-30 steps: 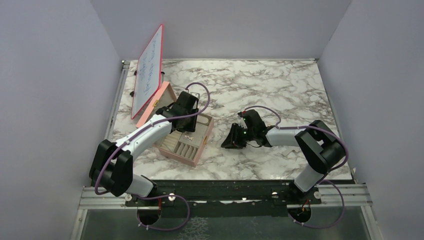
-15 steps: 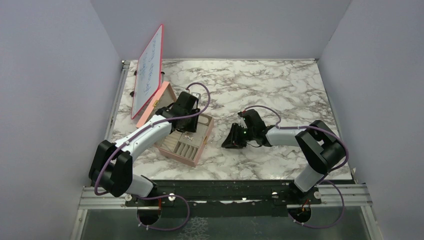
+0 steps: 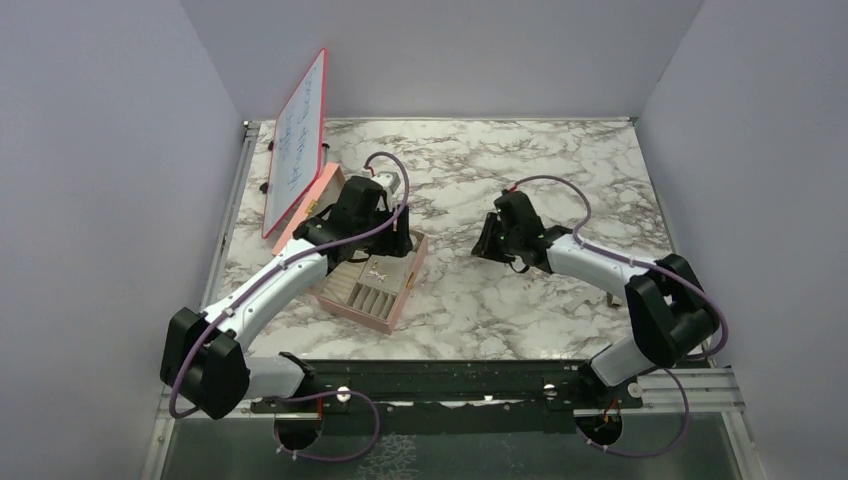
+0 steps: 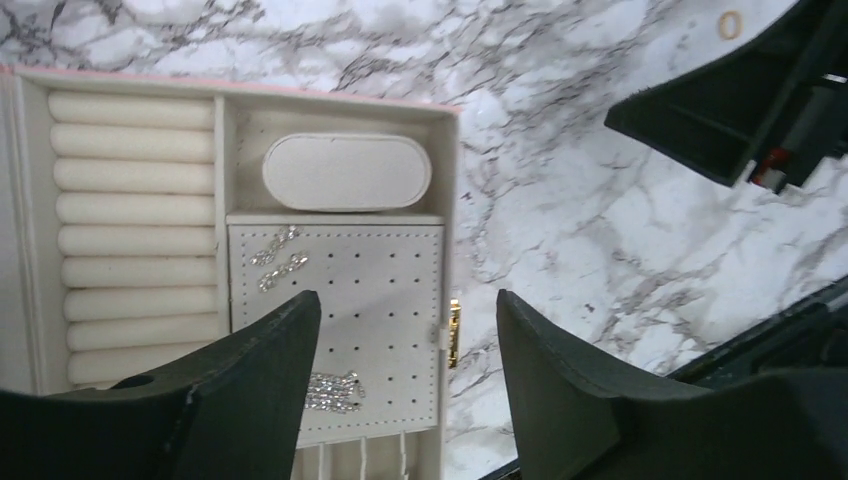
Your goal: Organize the mixed jewelry
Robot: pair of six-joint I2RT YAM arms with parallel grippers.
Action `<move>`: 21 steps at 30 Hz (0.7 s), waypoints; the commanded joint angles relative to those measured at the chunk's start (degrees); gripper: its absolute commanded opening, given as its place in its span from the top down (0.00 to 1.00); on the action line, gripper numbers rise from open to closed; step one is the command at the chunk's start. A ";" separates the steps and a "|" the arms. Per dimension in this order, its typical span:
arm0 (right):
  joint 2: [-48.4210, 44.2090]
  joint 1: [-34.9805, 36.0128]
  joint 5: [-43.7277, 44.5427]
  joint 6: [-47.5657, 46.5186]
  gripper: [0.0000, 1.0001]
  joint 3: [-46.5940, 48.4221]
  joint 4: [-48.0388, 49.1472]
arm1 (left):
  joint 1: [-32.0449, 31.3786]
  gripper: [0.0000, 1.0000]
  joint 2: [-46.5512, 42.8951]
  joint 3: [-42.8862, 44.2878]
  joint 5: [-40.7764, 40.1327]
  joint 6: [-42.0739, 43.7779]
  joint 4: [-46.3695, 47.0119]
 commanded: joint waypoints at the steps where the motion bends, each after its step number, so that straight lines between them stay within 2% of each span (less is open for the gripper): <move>1: -3.75 -1.89 16.79 -2.97 0.67 0.75 -9.60 | 0.06 0.30 -3.54 -0.17 6.30 -2.64 6.50; 4: -5.07 -2.31 21.61 -3.58 0.64 0.28 -11.48 | 0.06 0.19 -4.64 -2.24 9.97 -3.66 10.24; 8: -3.78 -2.47 22.81 -5.16 0.63 0.93 -12.88 | 0.06 0.03 -4.65 -3.60 12.28 -4.87 12.83; 9: -3.25 -2.49 22.49 -5.71 0.64 1.10 -13.04 | 0.06 0.01 -4.53 -3.77 12.73 -5.13 13.23; 21: 1.46 -2.50 18.24 -8.20 0.75 2.57 -12.49 | 0.06 0.06 -4.43 -6.38 14.74 -7.15 16.14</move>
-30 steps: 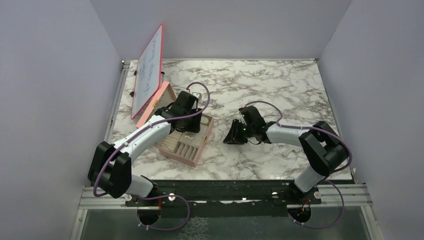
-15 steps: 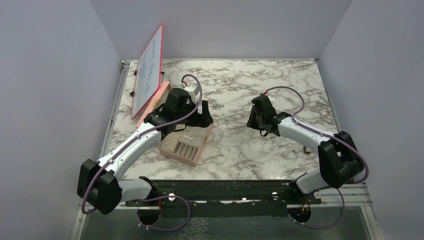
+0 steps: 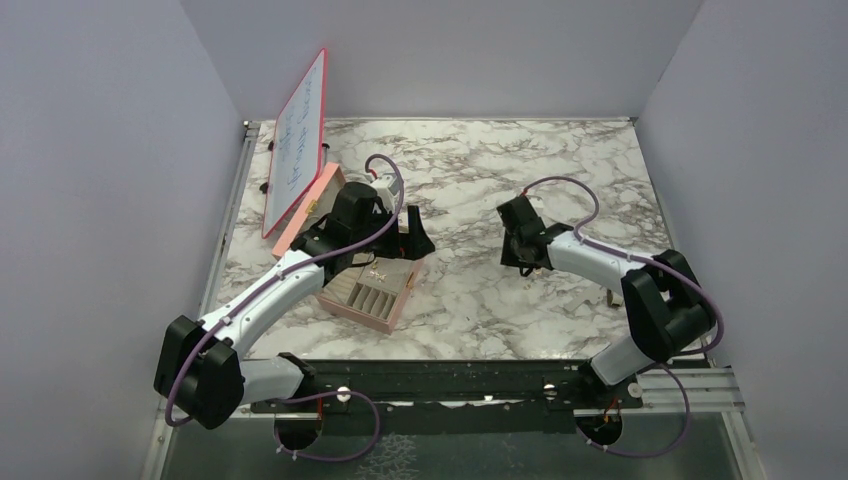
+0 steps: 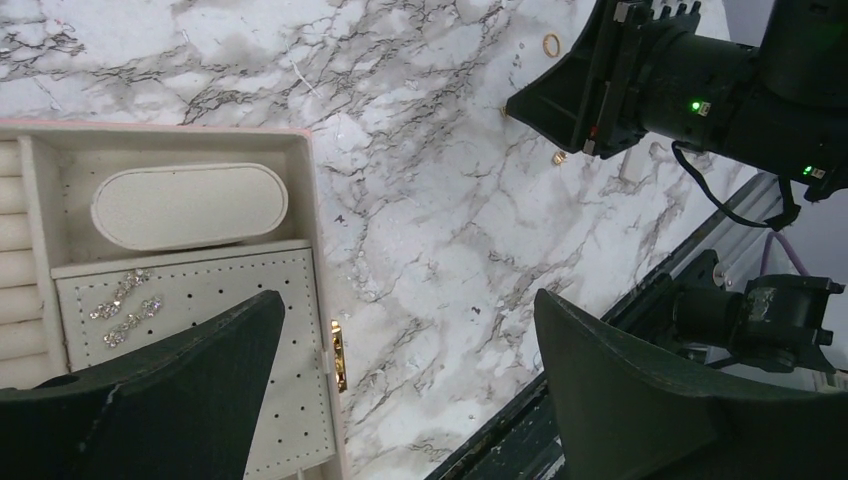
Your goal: Organize the mixed jewelry
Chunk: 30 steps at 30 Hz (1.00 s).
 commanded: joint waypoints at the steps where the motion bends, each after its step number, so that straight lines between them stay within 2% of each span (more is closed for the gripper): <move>1: 1.49 -0.07 -0.19 -1.48 0.76 2.19 -0.43 | 0.09 0.06 -0.50 -0.50 2.15 -0.83 2.66; 25: 3.12 -0.05 -1.68 -1.60 0.82 1.98 0.17 | 0.08 0.21 0.84 0.15 1.77 -0.22 2.57; 30: 3.01 -0.08 -1.58 -0.54 0.91 2.05 -0.31 | 0.04 0.25 0.81 0.41 0.77 -0.64 2.30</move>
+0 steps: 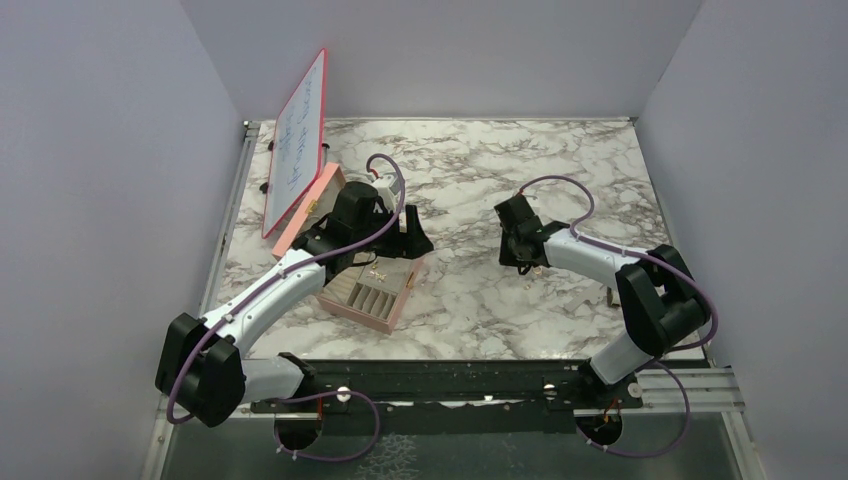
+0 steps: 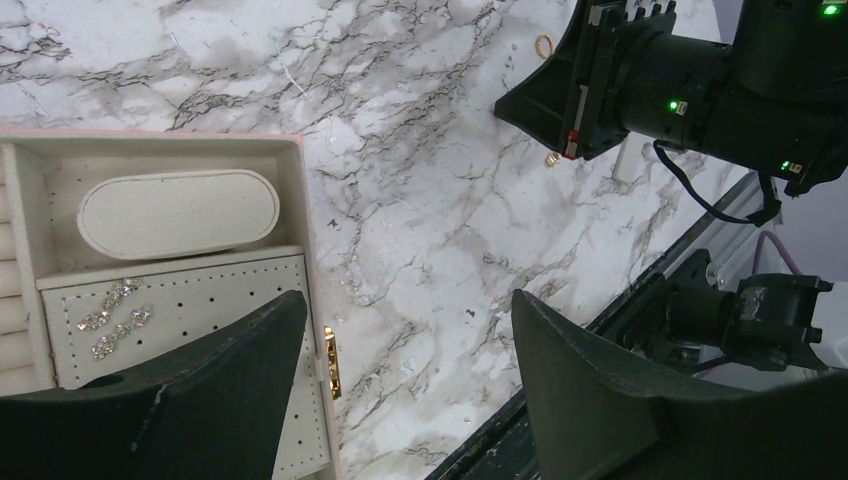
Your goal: Organize the mixed jewelry
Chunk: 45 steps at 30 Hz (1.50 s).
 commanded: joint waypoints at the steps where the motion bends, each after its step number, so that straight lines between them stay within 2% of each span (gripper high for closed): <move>1: 0.51 -0.09 -0.44 0.97 0.92 0.84 -0.36 | 0.08 0.25 0.26 0.62 -0.59 -0.34 1.12; 4: 0.77 -0.09 -0.25 1.20 0.99 1.03 -0.47 | 0.07 0.25 0.45 0.78 -1.71 -0.93 1.12; 9: -0.76 -0.07 -1.32 1.49 0.99 0.72 0.00 | 0.09 0.25 0.61 0.75 -2.40 -2.09 1.35; 12: -3.04 -0.13 -5.02 1.41 0.99 0.19 1.79 | 0.08 0.25 0.51 0.08 -2.43 -2.53 2.54; 17: -6.50 -2.29 -19.46 2.41 0.99 -0.14 5.78 | 0.02 0.19 0.42 -0.92 -2.32 -2.59 7.35; 22: -7.60 -8.53 -43.42 7.16 0.99 -2.27 13.75 | -0.05 0.17 1.75 0.31 -3.64 -3.03 15.35; 27: -9.34 -12.71 -61.28 18.85 0.99 -7.09 30.29 | -0.77 0.17 4.49 0.87 -1.53 -7.16 23.62; 31: -9.95 -14.03 -69.23 33.52 0.99 -11.99 49.50 | -2.78 0.17 5.66 0.22 -0.55 -11.44 29.21; 33: -9.52 -14.35 -71.48 39.87 0.99 -13.50 57.78 | -4.07 0.17 5.47 -0.15 -0.70 -11.67 31.22; 39: -7.79 -14.94 -75.94 56.12 0.99 -16.33 74.70 | -7.26 0.17 3.79 -1.23 -0.30 -6.80 34.59; 43: -6.41 -15.12 -77.56 65.24 1.00 -16.83 80.95 | -9.01 0.23 2.67 -2.12 1.57 -1.25 35.38; 45: -5.20 -15.10 -78.50 69.15 0.99 -17.00 82.15 | -9.16 0.29 1.72 -2.65 1.95 0.87 35.40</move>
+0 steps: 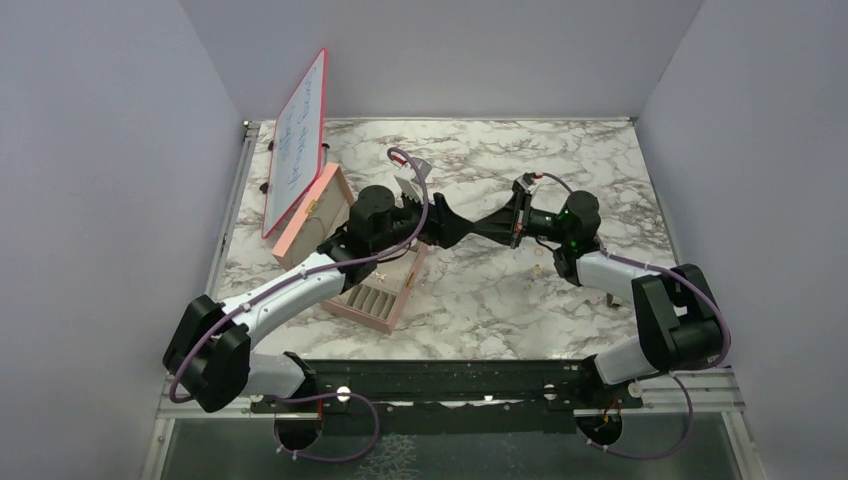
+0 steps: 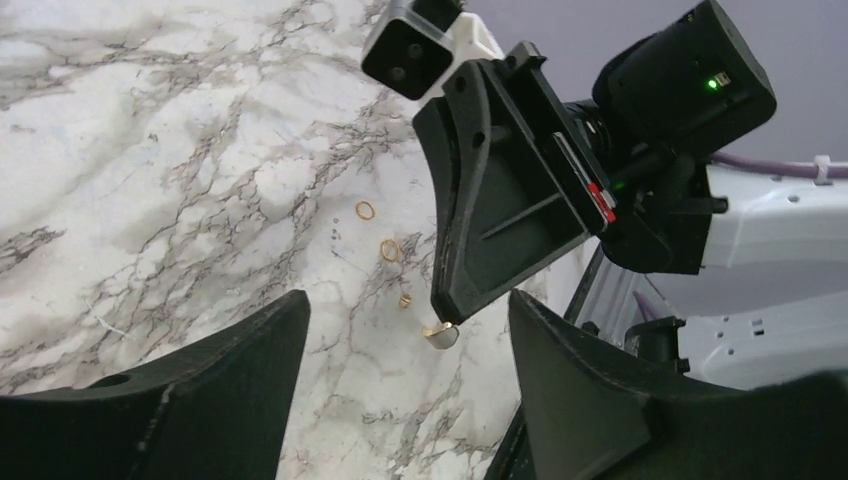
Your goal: Organize the mixed jewelry
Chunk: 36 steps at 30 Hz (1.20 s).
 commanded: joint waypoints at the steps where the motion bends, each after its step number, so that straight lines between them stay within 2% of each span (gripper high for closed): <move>1: 2.83 -0.39 -5.44 14.12 0.99 -0.83 11.00 | -0.68 0.32 -3.50 -1.62 2.65 7.08 3.58; 5: 5.58 -0.44 -6.71 22.50 0.99 -1.61 20.25 | -0.76 0.36 -5.12 -2.35 4.85 10.15 3.58; 7: 6.25 -0.42 -7.36 25.20 0.99 -1.58 21.28 | -0.75 0.36 -5.47 -2.39 7.24 11.08 3.62; 13: 6.25 -0.42 -7.75 28.12 0.99 -1.27 18.30 | -0.76 0.40 -5.25 -2.57 12.17 12.42 3.58; 19: 4.71 -0.40 -8.63 25.07 0.99 1.14 9.00 | -1.04 0.51 -4.08 -1.48 16.21 13.72 3.60; 27: 4.65 -0.39 -7.70 25.02 0.99 0.87 8.61 | -1.13 0.59 -3.06 -1.06 15.43 14.55 3.58; 36: 3.77 -0.44 -7.62 24.79 0.99 0.15 8.62 | -1.34 0.54 -1.97 -0.21 12.91 14.74 3.58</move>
